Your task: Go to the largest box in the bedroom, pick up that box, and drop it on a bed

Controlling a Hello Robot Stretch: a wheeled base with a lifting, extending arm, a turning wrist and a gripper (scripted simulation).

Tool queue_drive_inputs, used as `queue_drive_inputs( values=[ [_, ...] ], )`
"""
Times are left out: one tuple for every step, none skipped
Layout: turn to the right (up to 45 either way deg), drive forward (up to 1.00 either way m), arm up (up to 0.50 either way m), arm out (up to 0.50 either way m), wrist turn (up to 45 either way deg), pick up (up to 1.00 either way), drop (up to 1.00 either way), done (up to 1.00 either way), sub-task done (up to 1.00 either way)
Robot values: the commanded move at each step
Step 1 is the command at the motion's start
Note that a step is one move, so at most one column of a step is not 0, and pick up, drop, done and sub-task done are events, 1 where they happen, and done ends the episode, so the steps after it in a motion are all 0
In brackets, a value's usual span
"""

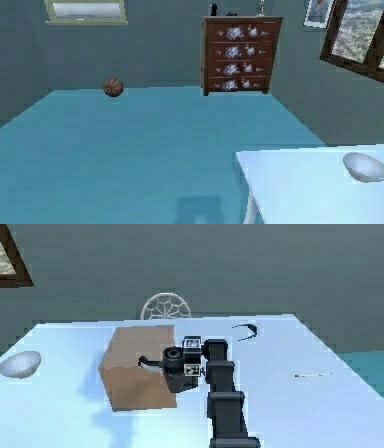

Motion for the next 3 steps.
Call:
queue_drive_inputs(
  values=[
    [0.0, 0.0, 0.1, 0.0, 0.0, 0.0, 0.0, 0.0, 0.0],
    [0.0, 0.0, 0.0, 0.0, -45.0, 0.0, 0.0, 0.0, 0.0],
    [0.0, 0.0, 0.0, 0.0, -45.0, 0.0, 0.0, 0.0, 0.0]
  ],
)
